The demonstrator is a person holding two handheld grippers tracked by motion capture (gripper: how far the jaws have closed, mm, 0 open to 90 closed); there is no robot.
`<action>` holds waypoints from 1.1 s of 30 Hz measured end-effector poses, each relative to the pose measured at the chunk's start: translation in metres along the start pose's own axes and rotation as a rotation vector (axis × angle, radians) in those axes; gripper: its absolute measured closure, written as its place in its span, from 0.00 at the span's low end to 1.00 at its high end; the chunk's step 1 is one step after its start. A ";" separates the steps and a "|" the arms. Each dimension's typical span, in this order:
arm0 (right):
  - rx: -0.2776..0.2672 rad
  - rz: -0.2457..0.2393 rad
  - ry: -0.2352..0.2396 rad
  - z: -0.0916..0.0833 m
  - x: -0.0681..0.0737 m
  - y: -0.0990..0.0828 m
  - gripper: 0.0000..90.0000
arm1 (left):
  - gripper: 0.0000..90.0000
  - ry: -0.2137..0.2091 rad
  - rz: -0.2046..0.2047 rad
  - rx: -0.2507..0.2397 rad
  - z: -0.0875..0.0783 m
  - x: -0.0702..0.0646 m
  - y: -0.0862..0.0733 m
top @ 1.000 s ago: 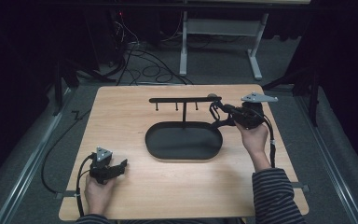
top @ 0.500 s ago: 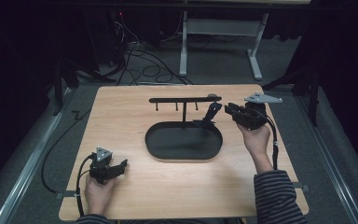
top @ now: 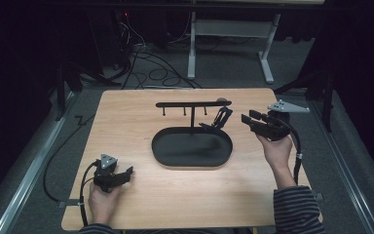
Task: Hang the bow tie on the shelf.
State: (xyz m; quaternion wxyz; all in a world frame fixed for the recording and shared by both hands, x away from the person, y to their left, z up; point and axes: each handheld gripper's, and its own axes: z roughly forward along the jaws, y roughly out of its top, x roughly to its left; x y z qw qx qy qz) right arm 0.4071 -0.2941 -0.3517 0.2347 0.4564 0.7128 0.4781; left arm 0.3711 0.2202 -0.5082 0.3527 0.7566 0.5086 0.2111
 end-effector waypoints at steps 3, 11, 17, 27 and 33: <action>0.002 0.010 -0.002 -0.003 -0.001 -0.003 0.65 | 0.33 -0.001 0.000 0.000 0.000 0.000 0.000; -0.001 0.033 -0.003 -0.015 -0.006 -0.011 0.64 | 0.33 0.000 0.003 0.002 0.000 0.000 0.000; 0.001 0.040 -0.007 -0.021 -0.007 -0.018 0.64 | 0.33 0.001 0.004 0.002 0.000 0.000 0.000; -0.009 0.051 -0.008 -0.034 -0.007 -0.027 0.64 | 0.33 0.003 0.005 0.002 0.000 0.000 0.000; -0.017 0.053 -0.010 -0.040 -0.008 -0.032 0.63 | 0.33 0.002 0.004 0.002 0.000 0.000 0.000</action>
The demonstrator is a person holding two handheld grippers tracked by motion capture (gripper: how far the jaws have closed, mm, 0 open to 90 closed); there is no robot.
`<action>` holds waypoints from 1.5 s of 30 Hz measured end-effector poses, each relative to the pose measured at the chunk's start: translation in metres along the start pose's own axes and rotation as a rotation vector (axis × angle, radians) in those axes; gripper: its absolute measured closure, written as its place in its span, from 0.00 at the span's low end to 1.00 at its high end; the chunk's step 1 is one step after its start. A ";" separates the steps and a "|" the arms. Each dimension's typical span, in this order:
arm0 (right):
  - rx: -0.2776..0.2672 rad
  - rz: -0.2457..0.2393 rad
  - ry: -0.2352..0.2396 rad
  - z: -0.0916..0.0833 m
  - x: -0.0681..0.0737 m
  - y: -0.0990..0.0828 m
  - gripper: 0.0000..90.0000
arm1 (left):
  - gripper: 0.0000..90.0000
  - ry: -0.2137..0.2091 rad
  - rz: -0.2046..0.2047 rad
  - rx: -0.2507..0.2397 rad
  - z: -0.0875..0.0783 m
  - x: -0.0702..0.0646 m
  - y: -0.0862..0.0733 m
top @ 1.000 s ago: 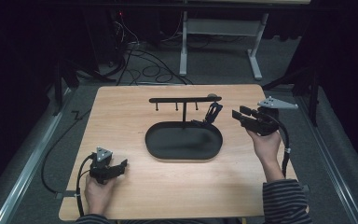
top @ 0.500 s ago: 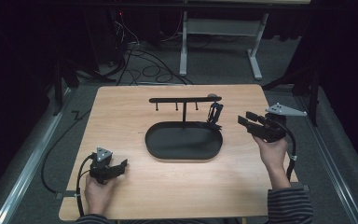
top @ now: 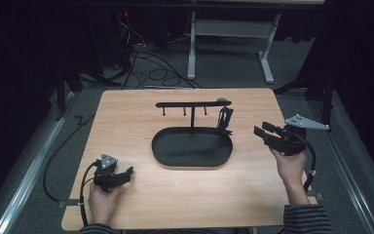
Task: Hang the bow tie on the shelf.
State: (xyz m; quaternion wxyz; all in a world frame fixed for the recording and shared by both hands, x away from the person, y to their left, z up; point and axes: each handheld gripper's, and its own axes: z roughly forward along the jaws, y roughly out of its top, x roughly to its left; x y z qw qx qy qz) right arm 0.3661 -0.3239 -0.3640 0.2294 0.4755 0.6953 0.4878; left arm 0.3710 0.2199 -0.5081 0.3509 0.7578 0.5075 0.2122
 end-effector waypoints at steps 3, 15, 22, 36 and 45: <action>-0.005 0.002 -0.002 -0.004 0.000 -0.003 0.63 | 0.33 0.000 0.001 0.001 0.000 0.000 0.000; -0.008 0.015 -0.005 -0.013 0.000 -0.020 0.64 | 0.33 0.001 0.002 0.002 0.000 0.000 0.000; 0.000 0.032 -0.004 -0.013 0.000 -0.032 0.64 | 0.33 0.002 0.001 0.000 0.000 -0.001 0.000; 0.015 0.056 0.000 -0.010 -0.001 -0.048 0.64 | 0.33 0.002 0.001 0.000 0.000 -0.001 0.000; 0.020 0.071 0.005 -0.007 -0.002 -0.058 0.64 | 0.33 0.004 0.002 -0.001 0.000 -0.001 0.000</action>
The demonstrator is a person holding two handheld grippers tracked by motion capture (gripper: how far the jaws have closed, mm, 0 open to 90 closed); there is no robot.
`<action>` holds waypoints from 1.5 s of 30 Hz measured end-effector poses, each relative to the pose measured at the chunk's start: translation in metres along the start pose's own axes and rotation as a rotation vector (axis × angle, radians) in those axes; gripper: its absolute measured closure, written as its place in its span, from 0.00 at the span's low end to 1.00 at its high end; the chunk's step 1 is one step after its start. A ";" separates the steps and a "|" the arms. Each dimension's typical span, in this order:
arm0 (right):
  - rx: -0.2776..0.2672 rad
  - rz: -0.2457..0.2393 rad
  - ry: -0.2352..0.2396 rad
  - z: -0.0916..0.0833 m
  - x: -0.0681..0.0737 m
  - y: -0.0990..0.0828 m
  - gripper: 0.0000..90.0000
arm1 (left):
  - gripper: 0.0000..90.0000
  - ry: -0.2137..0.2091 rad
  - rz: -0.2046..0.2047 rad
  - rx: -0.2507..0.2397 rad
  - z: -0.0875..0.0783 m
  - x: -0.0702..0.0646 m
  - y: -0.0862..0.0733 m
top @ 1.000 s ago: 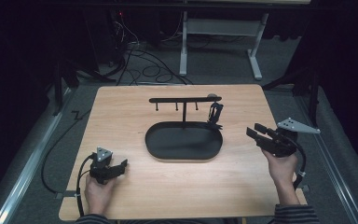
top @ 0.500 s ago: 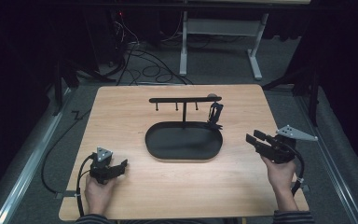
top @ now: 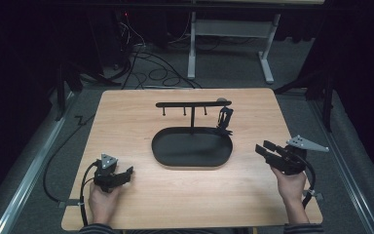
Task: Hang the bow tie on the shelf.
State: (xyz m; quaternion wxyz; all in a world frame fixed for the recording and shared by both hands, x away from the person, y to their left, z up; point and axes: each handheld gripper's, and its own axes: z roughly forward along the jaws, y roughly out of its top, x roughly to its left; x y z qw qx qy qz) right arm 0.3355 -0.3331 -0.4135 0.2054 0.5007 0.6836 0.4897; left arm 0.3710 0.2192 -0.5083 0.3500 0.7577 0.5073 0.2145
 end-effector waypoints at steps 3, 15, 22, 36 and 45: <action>0.006 0.001 0.002 0.001 0.000 -0.003 0.64 | 0.33 0.001 0.001 0.002 0.000 0.000 0.000; 0.019 0.013 0.009 0.005 0.001 -0.010 0.64 | 0.33 0.001 0.003 0.003 0.000 0.000 0.000; 0.024 0.026 0.012 0.007 0.000 -0.014 0.64 | 0.33 0.002 0.004 0.003 0.000 0.000 0.000; 0.039 0.039 0.021 0.012 0.001 -0.022 0.64 | 0.33 0.002 0.004 0.004 0.000 0.000 0.000; 0.055 0.042 0.028 0.019 0.003 -0.028 0.64 | 0.33 0.002 0.004 0.003 0.000 0.000 0.000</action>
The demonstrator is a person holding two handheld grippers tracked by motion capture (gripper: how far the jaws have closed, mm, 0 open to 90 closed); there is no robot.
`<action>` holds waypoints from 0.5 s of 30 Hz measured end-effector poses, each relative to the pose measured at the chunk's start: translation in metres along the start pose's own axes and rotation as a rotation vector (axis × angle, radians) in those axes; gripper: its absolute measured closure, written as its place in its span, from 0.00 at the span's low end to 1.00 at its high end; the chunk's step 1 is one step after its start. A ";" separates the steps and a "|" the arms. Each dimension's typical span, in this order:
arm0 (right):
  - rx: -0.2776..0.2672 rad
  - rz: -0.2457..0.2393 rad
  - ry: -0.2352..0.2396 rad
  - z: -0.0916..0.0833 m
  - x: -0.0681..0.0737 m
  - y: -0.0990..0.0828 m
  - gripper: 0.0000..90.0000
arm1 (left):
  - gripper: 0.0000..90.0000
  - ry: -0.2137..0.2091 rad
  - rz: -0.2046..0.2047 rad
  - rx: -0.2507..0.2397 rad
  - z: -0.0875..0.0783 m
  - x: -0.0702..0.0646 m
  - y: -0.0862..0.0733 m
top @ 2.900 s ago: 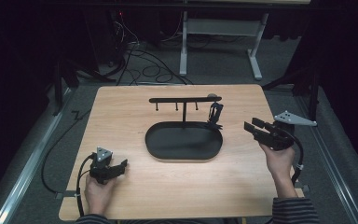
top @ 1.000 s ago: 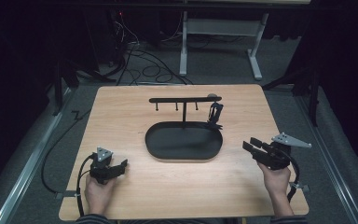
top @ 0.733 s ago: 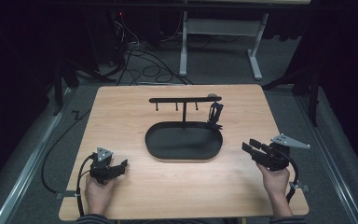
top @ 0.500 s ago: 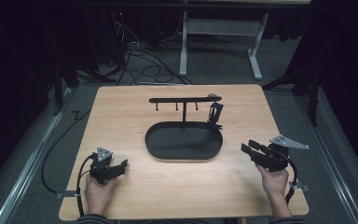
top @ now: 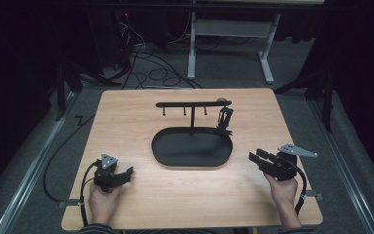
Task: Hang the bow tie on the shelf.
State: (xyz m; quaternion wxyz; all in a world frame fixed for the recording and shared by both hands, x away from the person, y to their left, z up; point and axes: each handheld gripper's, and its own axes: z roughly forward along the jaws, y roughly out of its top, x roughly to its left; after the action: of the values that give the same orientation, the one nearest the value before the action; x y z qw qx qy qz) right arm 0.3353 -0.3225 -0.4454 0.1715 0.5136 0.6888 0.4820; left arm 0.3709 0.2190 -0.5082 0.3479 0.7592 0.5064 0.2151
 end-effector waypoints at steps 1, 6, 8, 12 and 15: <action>0.004 0.001 0.000 0.001 0.001 0.000 0.64 | 0.33 0.000 0.000 0.000 0.000 0.000 0.000; 0.008 -0.002 0.004 0.004 0.002 -0.002 0.64 | 0.33 -0.001 -0.001 0.000 0.000 0.000 0.000; 0.013 -0.003 0.003 0.005 0.002 -0.003 0.64 | 0.33 0.000 -0.002 -0.001 0.000 0.000 0.000; 0.021 0.001 0.006 0.007 0.003 -0.004 0.64 | 0.33 0.000 -0.001 0.000 0.000 0.000 0.000; 0.024 -0.003 0.005 0.009 0.003 -0.006 0.64 | 0.33 0.000 -0.002 -0.001 0.000 0.000 0.000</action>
State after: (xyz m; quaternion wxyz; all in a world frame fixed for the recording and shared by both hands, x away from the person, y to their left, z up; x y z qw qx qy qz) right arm 0.3374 -0.3153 -0.4538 0.1643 0.5132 0.6958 0.4747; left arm 0.3709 0.2191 -0.5081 0.3484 0.7586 0.5070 0.2148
